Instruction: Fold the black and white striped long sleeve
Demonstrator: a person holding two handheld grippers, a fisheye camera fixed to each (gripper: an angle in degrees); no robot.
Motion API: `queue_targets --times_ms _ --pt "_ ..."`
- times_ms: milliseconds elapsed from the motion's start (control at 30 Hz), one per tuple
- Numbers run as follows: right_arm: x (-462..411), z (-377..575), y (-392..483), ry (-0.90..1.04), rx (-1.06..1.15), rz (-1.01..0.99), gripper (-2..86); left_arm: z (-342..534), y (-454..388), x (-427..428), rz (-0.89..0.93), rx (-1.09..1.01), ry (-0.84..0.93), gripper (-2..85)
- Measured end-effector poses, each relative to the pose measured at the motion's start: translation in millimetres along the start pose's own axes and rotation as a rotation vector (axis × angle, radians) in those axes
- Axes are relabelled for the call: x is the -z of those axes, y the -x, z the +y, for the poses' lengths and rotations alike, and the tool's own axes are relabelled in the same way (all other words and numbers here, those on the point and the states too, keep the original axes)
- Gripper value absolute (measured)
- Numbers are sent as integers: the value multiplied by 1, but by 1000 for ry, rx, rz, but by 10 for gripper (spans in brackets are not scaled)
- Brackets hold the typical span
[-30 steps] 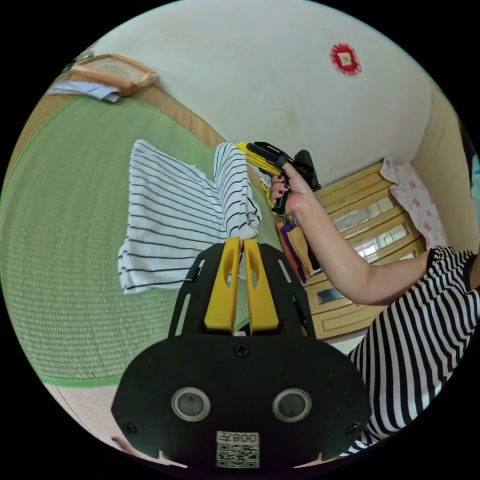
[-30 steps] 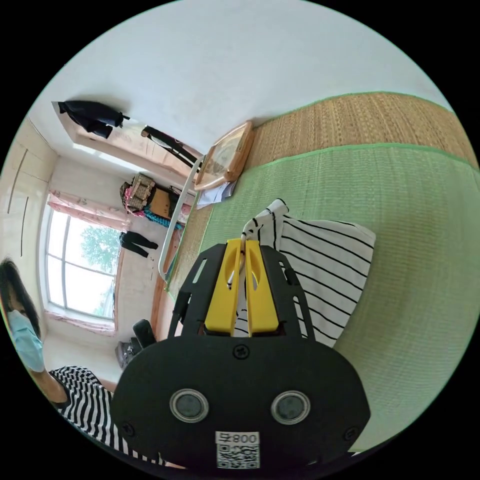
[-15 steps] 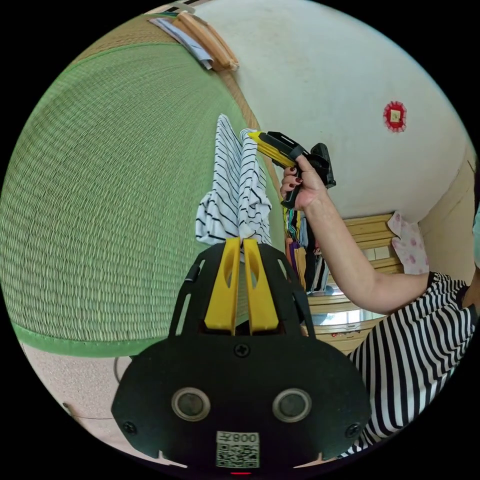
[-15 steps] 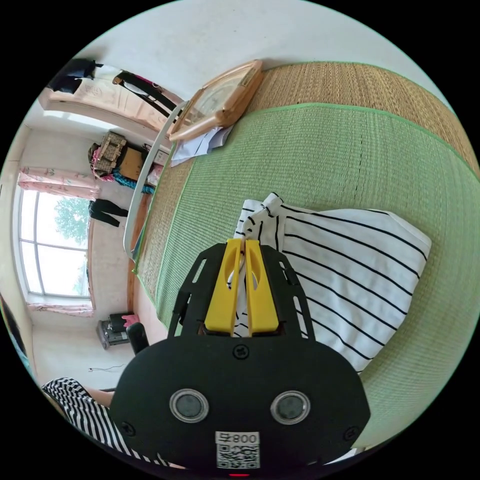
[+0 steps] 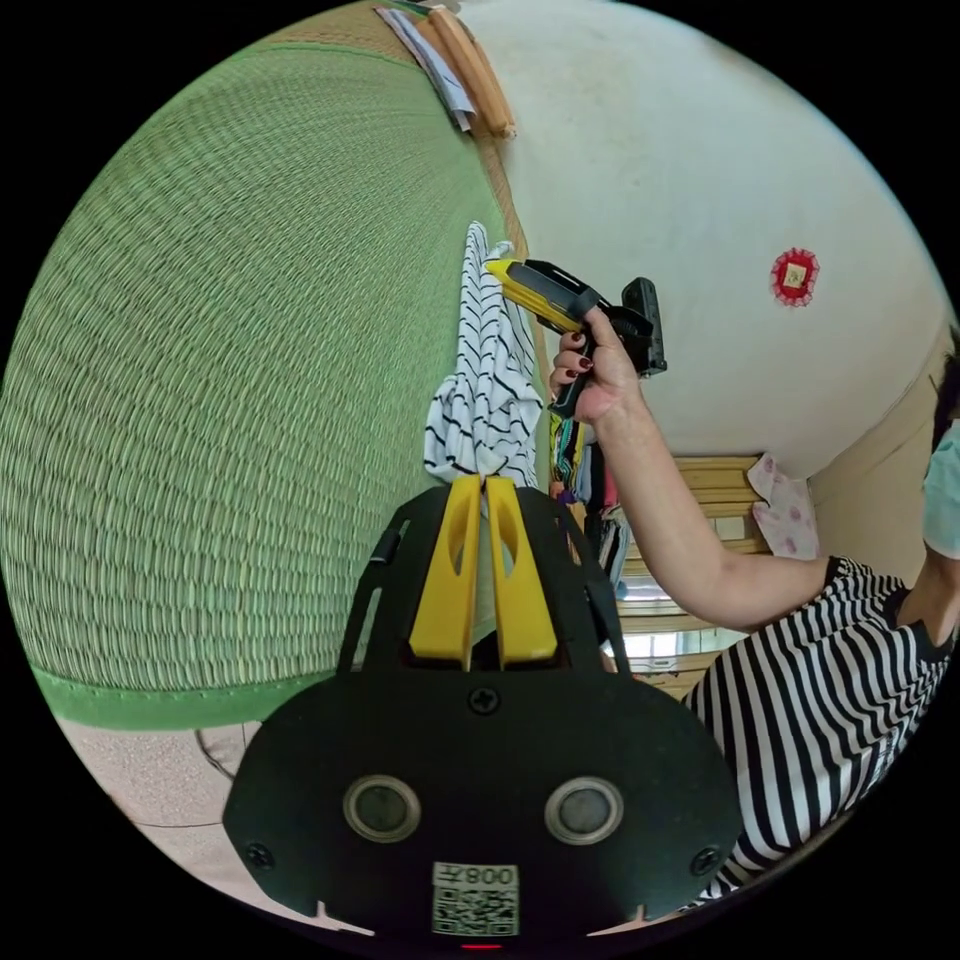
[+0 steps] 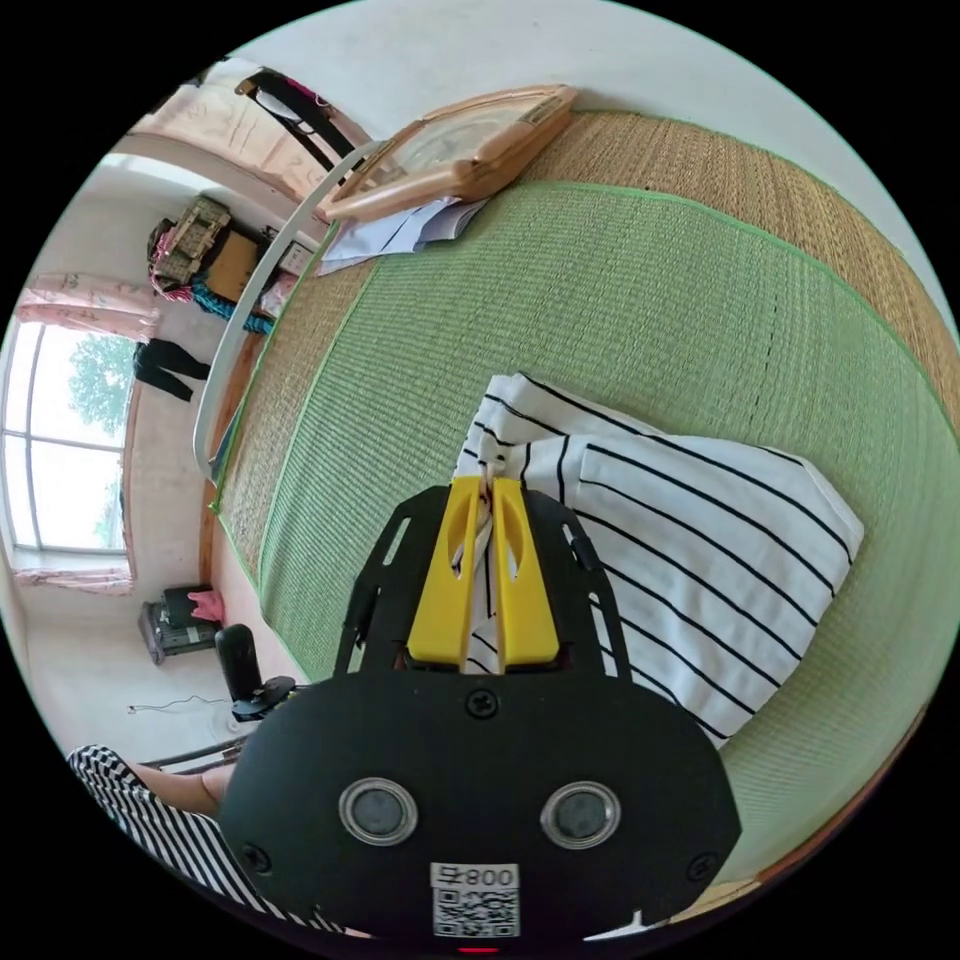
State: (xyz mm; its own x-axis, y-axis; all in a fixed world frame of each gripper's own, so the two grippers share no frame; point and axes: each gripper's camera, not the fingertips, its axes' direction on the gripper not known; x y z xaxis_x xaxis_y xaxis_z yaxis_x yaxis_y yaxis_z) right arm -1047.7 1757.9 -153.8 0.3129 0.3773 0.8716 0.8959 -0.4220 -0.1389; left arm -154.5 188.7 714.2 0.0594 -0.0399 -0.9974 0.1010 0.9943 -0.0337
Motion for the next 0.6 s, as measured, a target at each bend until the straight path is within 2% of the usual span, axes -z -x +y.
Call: queue_targets --times_ms 167,300,500,600 --pt "10 -8 37 18 97 -36 6 -10 16 5 -20 0 0 5" --pt "29 -6 55 -15 143 16 2 -14 21 11 -43 -15 -11 3" --pt "42 -9 57 -39 118 53 0 -30 7 10 -52 -122 -21 1" --pt "35 -15 61 -24 110 38 0 -44 -2 -5 -125 -201 26 1"
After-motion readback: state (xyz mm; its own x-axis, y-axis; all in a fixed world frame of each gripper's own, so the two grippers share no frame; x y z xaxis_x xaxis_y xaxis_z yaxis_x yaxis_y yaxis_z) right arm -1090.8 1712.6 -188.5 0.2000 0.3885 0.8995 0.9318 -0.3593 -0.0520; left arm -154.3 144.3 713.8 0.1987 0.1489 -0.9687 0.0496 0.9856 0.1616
